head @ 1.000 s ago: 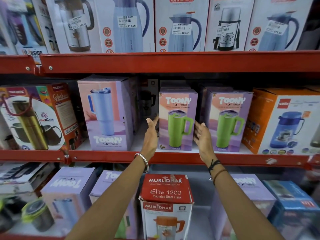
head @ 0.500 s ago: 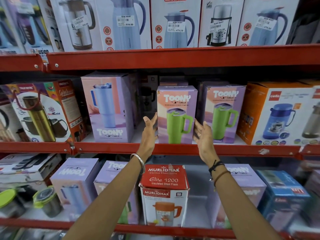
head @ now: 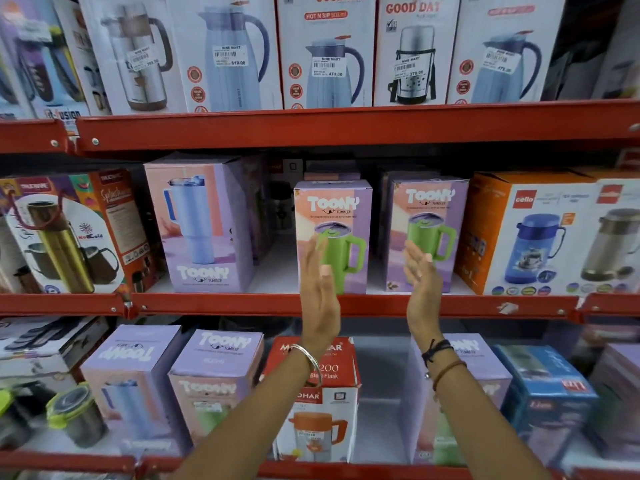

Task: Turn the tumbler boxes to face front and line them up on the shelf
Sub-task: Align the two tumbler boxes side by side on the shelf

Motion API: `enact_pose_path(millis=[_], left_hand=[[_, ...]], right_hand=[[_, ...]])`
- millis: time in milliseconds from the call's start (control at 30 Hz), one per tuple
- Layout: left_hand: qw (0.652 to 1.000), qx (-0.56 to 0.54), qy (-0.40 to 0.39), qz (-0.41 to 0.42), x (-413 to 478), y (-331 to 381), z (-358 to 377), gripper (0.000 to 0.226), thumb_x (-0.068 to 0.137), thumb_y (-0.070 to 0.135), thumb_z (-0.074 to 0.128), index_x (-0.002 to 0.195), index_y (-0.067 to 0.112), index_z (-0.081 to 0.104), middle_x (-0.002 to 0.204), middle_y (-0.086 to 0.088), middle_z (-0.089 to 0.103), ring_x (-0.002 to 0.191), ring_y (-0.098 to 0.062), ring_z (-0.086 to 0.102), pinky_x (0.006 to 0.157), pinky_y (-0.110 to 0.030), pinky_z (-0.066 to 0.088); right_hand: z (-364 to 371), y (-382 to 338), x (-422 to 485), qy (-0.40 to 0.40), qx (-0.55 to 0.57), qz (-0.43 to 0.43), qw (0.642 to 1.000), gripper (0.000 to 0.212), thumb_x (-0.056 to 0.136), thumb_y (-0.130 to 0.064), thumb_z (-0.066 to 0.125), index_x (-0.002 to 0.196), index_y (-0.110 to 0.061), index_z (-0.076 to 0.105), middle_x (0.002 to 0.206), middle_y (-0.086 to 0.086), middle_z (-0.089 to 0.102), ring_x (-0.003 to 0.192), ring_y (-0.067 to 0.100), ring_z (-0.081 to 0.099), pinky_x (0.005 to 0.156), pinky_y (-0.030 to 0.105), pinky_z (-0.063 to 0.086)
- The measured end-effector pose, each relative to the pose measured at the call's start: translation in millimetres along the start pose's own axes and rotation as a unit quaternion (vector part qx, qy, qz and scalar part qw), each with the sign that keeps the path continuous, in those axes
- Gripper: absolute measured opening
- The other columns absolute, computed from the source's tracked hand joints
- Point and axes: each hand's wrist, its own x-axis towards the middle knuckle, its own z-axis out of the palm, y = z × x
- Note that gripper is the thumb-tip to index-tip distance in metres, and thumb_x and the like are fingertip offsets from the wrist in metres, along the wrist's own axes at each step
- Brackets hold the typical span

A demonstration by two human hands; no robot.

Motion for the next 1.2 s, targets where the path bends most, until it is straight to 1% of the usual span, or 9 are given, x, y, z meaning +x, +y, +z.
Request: enact_pose_path(millis=[133,233,300,467,600,667,833,1000,1200], left_hand=[[0.992,-0.034,-0.12,-0.035,-10.0,9.4,38.2,0.052,0.095,0.045,0.022,0.14,0.025,0.04,0.148,0.013,0.037,0.14,-0.001,0.027,0.115,-0.02,0.02],[0.979,-0.043,-0.169,-0.11,-7.9,2.7,67.3,0.051,0.097,0.046,0.02,0.142,0.027,0.036,0.15,0.01,0.035,0.139,-0.002,0.028,0.111,-0.012,0.02],[0.976,-0.028,-0.167,-0.138,-5.0,-2.0,86.1,0.049,0.1,0.04,0.018,0.145,0.023,0.031,0.152,0.006,0.031,0.139,-0.003,0.026,0.111,-0.01,0.017],[0.972,-0.027,-0.116,-0.202,17.4,-12.2,117.4,0.054,0.1,0.039,0.014,0.149,0.018,0.017,0.159,0.002,0.015,0.146,-0.01,0.013,0.12,-0.031,0.008],[0.971,-0.043,-0.112,-0.208,28.9,-16.0,120.7,0.053,0.1,0.043,0.012,0.149,0.025,0.02,0.149,0.015,0.02,0.138,-0.001,0.015,0.112,-0.018,0.01],[0.971,-0.026,-0.126,-0.203,27.3,-16.9,121.1,0.055,0.097,0.048,0.011,0.148,0.03,0.022,0.148,0.017,0.022,0.134,0.002,0.016,0.107,-0.012,0.012],[0.975,-0.027,-0.11,-0.193,22.1,-16.0,123.8,0.058,0.095,0.051,0.011,0.147,0.029,0.024,0.145,0.018,0.024,0.142,-0.007,0.017,0.112,-0.022,0.01],[0.971,-0.025,-0.13,-0.201,15.0,-13.5,115.1,0.094,0.068,0.088,0.01,0.147,0.038,0.02,0.153,0.017,0.018,0.143,-0.006,0.013,0.118,-0.035,0.01],[0.97,-0.035,-0.144,-0.19,5.5,-0.7,108.0,0.104,0.064,0.091,0.013,0.149,0.03,0.016,0.148,0.023,0.012,0.137,0.007,0.008,0.113,-0.021,0.005]], right_hand=[[-30.1,-9.5,20.3,0.065,-0.009,-0.035,0.997,0.049,0.097,-0.038,0.027,0.134,-0.016,0.05,0.142,0.001,0.051,0.131,0.014,0.045,0.108,0.026,0.034],[-49.3,-12.0,41.6,0.101,0.005,-0.012,0.995,0.05,0.093,-0.041,0.034,0.135,-0.019,0.048,0.143,-0.004,0.048,0.133,0.01,0.042,0.114,0.031,0.029],[-59.1,-11.5,54.5,0.102,-0.007,0.018,0.995,0.059,0.087,-0.047,0.034,0.139,-0.02,0.043,0.144,-0.007,0.043,0.134,0.008,0.037,0.117,0.033,0.025],[-77.5,5.1,84.4,0.026,-0.04,0.111,0.993,0.068,0.08,-0.06,0.032,0.137,-0.027,0.045,0.149,-0.004,0.042,0.138,0.015,0.036,0.118,0.041,0.025],[-82.0,-1.7,86.5,-0.018,0.004,0.136,0.99,0.048,0.099,-0.034,0.019,0.139,-0.018,0.041,0.131,-0.005,0.047,0.123,0.012,0.043,0.092,0.021,0.042],[-86.4,2.9,89.5,-0.022,0.015,0.143,0.989,0.048,0.1,-0.029,0.017,0.142,-0.014,0.037,0.139,0.001,0.046,0.126,0.016,0.043,0.097,0.024,0.04],[-94.9,5.7,90.8,-0.012,0.021,0.161,0.987,0.05,0.1,-0.032,0.017,0.141,-0.014,0.039,0.149,0.007,0.041,0.133,0.02,0.04,0.107,0.034,0.033],[-98.0,-1.6,81.3,-0.022,0.025,0.163,0.986,0.05,0.1,-0.031,0.017,0.14,-0.013,0.042,0.146,0.007,0.044,0.124,0.015,0.043,0.101,0.031,0.034],[-97.3,-8.1,61.8,-0.01,0.012,0.144,0.989,0.051,0.1,-0.032,0.017,0.14,-0.013,0.042,0.148,0.007,0.043,0.133,0.022,0.041,0.107,0.035,0.034]])
